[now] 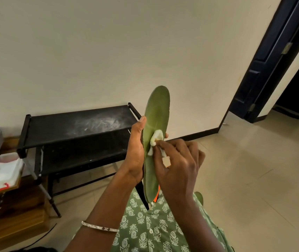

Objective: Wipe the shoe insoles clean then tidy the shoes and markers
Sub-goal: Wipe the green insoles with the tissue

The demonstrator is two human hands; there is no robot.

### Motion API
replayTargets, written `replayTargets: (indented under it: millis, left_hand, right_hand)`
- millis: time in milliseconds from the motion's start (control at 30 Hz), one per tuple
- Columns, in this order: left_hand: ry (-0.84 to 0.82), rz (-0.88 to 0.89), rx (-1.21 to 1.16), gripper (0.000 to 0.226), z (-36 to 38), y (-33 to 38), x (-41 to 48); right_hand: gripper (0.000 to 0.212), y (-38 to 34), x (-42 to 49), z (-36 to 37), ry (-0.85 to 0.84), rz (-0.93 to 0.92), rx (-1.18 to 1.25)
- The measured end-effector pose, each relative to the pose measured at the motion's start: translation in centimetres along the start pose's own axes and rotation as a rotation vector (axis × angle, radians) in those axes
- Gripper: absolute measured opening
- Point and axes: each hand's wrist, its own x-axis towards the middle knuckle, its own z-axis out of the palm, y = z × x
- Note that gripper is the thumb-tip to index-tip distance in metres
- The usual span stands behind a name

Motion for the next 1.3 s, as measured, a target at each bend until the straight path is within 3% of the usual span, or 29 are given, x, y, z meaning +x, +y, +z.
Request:
replayTargets:
  millis: [167, 467, 767, 1100, 1300]
  left_hand:
    - [-0.034, -0.005, 0.008, 0.067, 0.2, -0.1, -0.4]
    - [0.029, -0.033, 0.013, 0.076, -0.4, 0.2, 0.0]
    - [-0.065, 0.009, 0.016, 0.061, 0.3, -0.3, -0.5]
    - [0.068, 0.021, 0.049, 0.072, -0.5, 0.2, -0.2]
    - [0.008, 0.004, 0.039, 0.058, 0.3, 0.1, -0.8]
  right_hand:
    - [0.016, 0.4, 1.9, 0.3, -0.002, 0.070, -0.002]
    - [0.016, -0.5, -2.5, 0.2, -0.035, -0.029, 0.052]
    - [0.018, 0.6, 2.2, 0.3, 0.016, 0.081, -0.009]
    - [0.017, -0.3, -2.0, 0.5, -0.060, -0.026, 0.037]
    - [0.015, 0.5, 1.7, 0.5, -0.010, 0.019, -0.039]
